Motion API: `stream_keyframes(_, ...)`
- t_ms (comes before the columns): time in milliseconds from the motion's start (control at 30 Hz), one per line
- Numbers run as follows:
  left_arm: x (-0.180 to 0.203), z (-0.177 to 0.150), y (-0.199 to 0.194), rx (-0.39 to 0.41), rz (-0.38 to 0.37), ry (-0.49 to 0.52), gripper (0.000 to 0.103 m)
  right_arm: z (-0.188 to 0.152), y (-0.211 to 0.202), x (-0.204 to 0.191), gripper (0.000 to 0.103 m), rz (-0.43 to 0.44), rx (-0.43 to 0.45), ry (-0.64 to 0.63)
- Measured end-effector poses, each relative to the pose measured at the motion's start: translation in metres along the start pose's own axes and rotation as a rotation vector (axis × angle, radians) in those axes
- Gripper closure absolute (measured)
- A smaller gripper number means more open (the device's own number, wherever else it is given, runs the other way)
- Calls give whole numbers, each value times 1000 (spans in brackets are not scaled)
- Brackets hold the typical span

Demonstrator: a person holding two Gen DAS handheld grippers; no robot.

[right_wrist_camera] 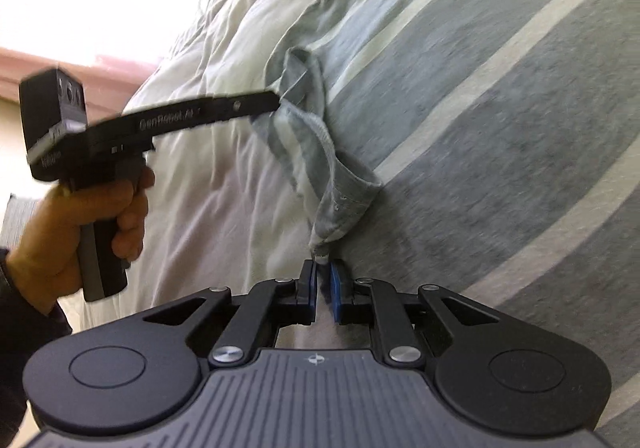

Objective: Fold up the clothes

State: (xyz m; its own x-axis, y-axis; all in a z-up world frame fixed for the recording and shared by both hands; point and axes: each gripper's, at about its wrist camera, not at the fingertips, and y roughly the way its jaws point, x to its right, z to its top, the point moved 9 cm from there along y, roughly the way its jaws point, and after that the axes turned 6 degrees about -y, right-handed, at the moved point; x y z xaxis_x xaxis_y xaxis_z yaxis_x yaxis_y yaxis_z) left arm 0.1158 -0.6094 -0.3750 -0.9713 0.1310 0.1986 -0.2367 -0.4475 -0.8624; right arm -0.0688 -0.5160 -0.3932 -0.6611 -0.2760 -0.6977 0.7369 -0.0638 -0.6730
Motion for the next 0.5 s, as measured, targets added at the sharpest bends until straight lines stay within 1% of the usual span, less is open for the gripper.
stream_keyframes(33, -1, 0, 1, 0, 6, 3, 66, 1, -2, 1, 82, 1, 13, 7)
stream_keyframes(167, -7, 5, 8, -14, 1, 38, 66, 7, -1, 5, 82, 7, 31, 37)
stream_keyframes(233, -12, 7, 10, -23, -41, 28, 68, 8, 0, 7, 82, 17, 36, 61)
stream_keyframes(300, -15, 7, 12, -41, -82, 17, 71, 8, 0, 9, 82, 24, 40, 78)
stream_keyframes(333, -17, 7, 12, -54, -96, 15, 81, 8, 0, 10, 82, 25, 42, 84)
stream_keyframes(367, -16, 7, 12, -67, -100, 31, 93, 8, 0, 11, 82, 26, 45, 90)
stream_keyframes(400, -16, 6, 11, -73, -94, 50, 97, 7, -1, 12, 83, 28, 46, 98)
stream_keyframes(433, -15, 6, 9, -79, -88, 69, 100, 6, -1, 13, 86, 30, 47, 108)
stream_keyframes(467, -15, 7, 6, -75, -94, 72, 103, 5, 0, 13, 92, 34, 45, 117)
stream_keyframes(500, -15, 7, 3, -72, -99, 74, 103, 4, 0, 14, 94, 41, 41, 126)
